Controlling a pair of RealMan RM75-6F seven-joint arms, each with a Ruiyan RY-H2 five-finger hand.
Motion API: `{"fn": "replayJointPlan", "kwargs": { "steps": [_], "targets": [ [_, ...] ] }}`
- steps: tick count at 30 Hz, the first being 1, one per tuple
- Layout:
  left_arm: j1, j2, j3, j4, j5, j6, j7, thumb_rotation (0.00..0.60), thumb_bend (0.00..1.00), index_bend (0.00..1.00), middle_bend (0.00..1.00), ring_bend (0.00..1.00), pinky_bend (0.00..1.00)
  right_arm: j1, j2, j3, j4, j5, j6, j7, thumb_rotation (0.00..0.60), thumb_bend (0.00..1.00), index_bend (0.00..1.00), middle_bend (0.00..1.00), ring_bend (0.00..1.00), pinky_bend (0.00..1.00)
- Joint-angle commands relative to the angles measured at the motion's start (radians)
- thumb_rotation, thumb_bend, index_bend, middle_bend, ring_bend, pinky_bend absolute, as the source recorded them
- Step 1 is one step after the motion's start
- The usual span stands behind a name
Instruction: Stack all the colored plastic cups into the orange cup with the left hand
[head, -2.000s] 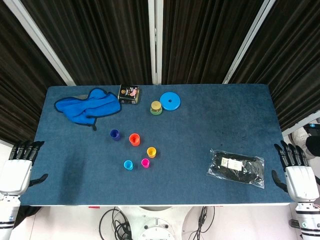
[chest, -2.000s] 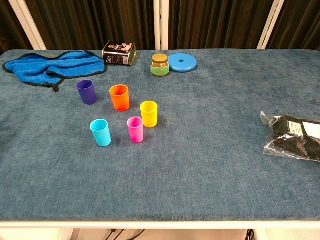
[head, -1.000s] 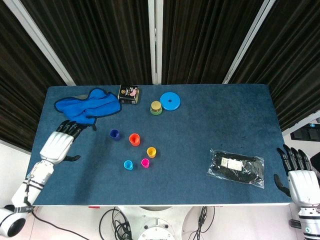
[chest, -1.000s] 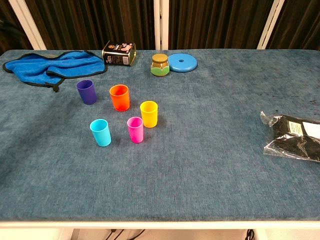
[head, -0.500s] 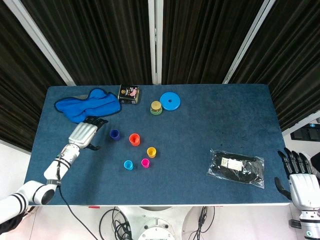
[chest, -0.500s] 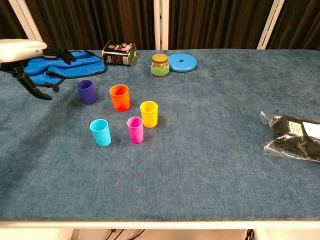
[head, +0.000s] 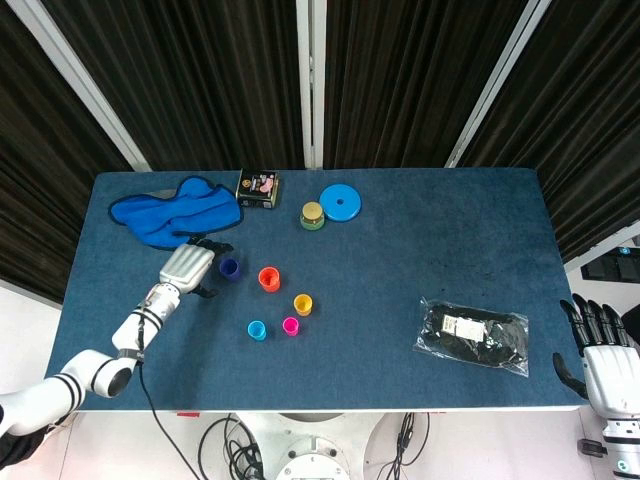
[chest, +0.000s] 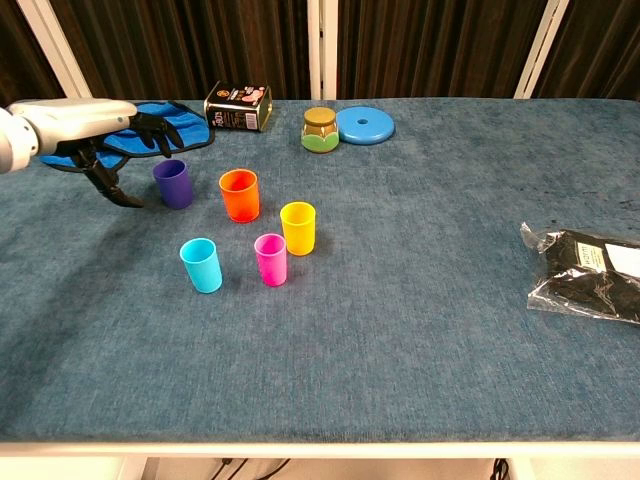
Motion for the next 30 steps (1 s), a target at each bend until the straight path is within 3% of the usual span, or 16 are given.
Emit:
{"fn": "replayJointPlan", "kwargs": {
  "steps": [1,9,22,30],
  "targets": [
    [-0.011,-0.012,0.005,0.017,0.003,-0.004,0.001,0.6,0.19,0.22,0.23,0.19,0.11,0.0,0.001,0.0,-0.002,0.001,-0.002,-0.001,0.6,0.33,0.0,0.0,0.0,0.0],
    [-0.025,-0.046,0.017,0.064,0.009,0.003,-0.011,0.6,0.24,0.3,0.27,0.25,0.12,-0.001,0.006,0.0,-0.006,0.006,-0.008,-0.002,0.6,0.33,0.0,0.0,0.0,0.0],
    [-0.037,-0.097,0.027,0.141,0.036,0.041,-0.049,0.6,0.31,0.46,0.42,0.42,0.2,0.0,0.008,0.002,-0.005,0.024,-0.028,0.002,0.6,0.33,0.0,0.0,0.0,0.0],
    [-0.034,-0.049,0.009,0.07,0.055,0.117,-0.039,0.6,0.31,0.48,0.44,0.43,0.21,0.0,0.01,0.003,-0.001,0.029,-0.033,0.008,0.6,0.33,0.0,0.0,0.0,0.0]
  ]
}}
